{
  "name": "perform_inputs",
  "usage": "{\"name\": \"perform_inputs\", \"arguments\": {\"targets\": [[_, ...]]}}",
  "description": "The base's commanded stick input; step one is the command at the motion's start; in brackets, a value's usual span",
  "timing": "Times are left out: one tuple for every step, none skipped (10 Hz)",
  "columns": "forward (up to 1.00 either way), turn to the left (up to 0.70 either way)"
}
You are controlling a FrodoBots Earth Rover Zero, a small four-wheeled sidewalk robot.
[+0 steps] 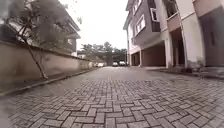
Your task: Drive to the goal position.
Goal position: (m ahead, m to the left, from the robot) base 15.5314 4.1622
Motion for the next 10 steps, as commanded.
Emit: {"name": "perform_inputs", "arguments": {"targets": [[0.50,0.00],[0.50,0.00],[0.50,0.00],[0.50,0.00],[0.50,0.00],[0.50,0.00],[0.50,0.00],[0.50,0.00],[0.50,0.00],[0.50,0.00]]}}
